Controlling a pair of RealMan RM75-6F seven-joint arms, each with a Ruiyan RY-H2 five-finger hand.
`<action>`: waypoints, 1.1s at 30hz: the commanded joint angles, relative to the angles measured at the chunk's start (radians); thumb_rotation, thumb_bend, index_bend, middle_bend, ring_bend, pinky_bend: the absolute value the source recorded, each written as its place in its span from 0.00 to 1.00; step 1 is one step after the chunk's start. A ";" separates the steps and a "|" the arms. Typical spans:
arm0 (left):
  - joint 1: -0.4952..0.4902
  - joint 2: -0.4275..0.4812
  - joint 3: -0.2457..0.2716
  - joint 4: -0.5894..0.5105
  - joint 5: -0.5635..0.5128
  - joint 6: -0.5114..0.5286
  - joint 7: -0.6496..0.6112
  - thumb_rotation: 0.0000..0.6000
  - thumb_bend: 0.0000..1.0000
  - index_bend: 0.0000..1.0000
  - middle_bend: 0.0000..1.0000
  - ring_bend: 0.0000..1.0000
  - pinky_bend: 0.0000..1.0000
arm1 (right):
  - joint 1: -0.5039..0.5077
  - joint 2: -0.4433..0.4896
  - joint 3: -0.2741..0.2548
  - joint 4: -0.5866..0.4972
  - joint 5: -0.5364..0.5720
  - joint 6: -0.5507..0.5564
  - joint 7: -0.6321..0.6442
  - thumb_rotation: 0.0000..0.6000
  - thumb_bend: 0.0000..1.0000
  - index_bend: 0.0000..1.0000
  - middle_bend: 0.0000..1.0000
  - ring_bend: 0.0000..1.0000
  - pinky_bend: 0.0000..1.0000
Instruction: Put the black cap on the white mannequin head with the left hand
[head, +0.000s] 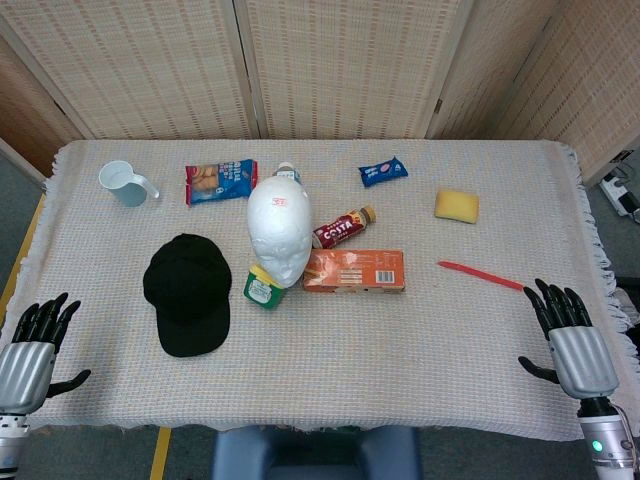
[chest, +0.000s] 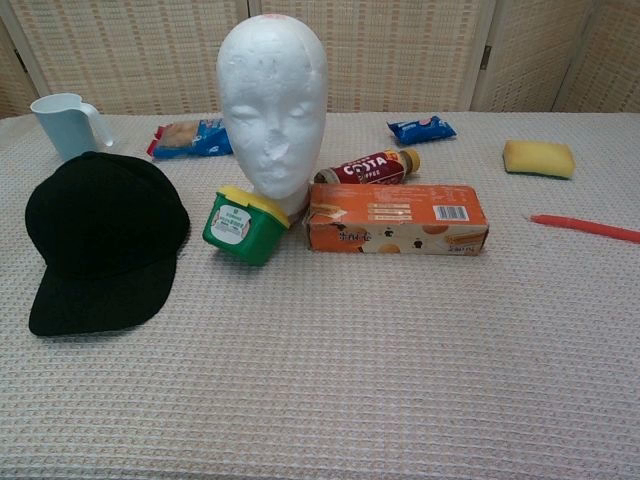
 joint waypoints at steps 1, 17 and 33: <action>-0.001 -0.002 0.001 -0.003 0.003 -0.001 0.004 1.00 0.06 0.03 0.00 0.00 0.01 | -0.001 0.003 0.000 -0.001 0.007 -0.004 -0.001 1.00 0.05 0.00 0.00 0.00 0.00; -0.034 -0.168 0.069 0.141 0.196 0.024 -0.129 1.00 0.06 0.24 0.86 0.73 0.92 | -0.008 0.015 -0.008 -0.029 0.007 -0.007 -0.029 1.00 0.05 0.00 0.00 0.00 0.00; -0.129 -0.435 0.066 0.506 0.253 -0.002 -0.294 1.00 0.27 0.53 1.00 1.00 1.00 | 0.012 -0.030 0.007 -0.005 0.070 -0.060 -0.108 1.00 0.05 0.00 0.00 0.00 0.00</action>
